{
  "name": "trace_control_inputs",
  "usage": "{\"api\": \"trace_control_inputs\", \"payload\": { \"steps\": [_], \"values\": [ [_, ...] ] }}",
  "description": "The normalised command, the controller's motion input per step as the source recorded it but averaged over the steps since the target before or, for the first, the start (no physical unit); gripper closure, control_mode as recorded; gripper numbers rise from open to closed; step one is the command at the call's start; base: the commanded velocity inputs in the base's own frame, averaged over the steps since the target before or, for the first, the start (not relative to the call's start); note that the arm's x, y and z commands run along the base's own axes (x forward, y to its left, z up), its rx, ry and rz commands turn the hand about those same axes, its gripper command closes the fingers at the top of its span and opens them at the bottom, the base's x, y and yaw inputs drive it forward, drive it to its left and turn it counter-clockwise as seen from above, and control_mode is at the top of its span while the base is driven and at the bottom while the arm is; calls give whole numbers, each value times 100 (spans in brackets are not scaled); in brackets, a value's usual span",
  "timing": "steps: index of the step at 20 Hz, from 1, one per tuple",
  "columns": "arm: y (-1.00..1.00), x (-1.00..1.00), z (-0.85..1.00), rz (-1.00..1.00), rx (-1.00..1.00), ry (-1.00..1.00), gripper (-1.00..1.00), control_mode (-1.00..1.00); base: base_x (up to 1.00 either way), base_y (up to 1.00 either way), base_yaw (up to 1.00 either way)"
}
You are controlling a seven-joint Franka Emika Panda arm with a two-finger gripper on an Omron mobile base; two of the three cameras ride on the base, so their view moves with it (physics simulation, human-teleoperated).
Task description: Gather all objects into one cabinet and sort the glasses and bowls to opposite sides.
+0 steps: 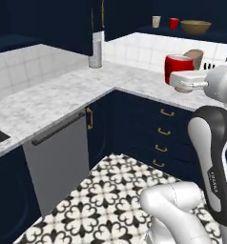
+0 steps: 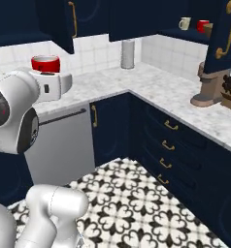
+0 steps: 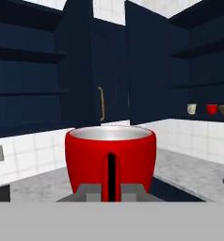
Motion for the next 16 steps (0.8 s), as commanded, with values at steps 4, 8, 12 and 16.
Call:
{"api": "trace_control_inputs", "payload": {
  "steps": [4, 8, 12, 16],
  "values": [
    [0, 0, 0, 0, 0, 0, 100, 100, 15, -33, -43],
    [0, 0, 0, 0, 0, 0, 100, 100, 89, -1, -31],
    [0, 0, 0, 0, 0, 0, 100, 100, 88, 12, -38],
    [0, 0, 0, 0, 0, 0, 100, 100, 81, 30, -40]
  ]
}}
